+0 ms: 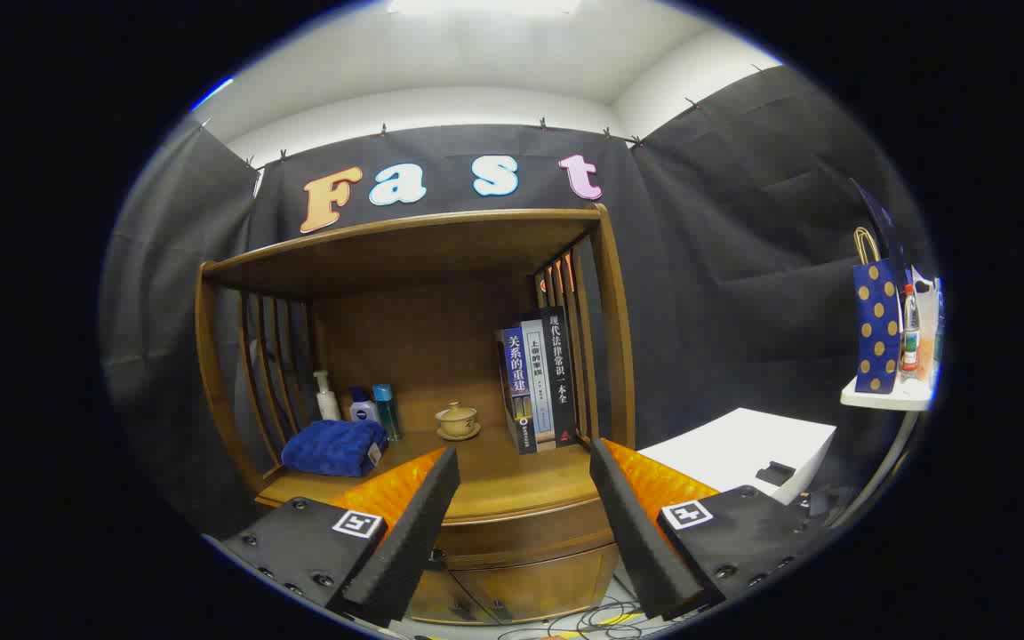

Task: Pull open the drawer, take out the items inside it, and place them on the countertop above the cabinet.

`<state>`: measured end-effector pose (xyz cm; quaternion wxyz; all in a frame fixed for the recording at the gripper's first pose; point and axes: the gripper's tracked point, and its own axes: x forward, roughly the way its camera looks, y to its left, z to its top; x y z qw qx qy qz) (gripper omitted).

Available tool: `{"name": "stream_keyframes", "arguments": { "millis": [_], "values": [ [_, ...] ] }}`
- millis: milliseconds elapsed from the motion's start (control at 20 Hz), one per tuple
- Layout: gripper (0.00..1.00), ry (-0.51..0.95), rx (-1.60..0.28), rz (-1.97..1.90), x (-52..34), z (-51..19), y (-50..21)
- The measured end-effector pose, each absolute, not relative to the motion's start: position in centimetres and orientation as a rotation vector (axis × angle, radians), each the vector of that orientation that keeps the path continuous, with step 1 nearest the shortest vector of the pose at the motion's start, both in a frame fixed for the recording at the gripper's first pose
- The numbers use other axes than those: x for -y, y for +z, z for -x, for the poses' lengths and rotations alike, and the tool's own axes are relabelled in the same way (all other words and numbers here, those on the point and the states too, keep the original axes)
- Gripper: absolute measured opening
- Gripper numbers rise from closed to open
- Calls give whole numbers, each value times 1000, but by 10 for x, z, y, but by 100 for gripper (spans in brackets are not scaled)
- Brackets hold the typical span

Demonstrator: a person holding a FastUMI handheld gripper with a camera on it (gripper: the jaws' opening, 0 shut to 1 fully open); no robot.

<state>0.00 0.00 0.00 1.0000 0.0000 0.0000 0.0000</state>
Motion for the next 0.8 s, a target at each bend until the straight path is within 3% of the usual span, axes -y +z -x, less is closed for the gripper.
{"name": "stream_keyframes", "arguments": {
  "millis": [800],
  "values": [
    [98, 1, 28, 4, -6, -1, -5]
  ]
}}
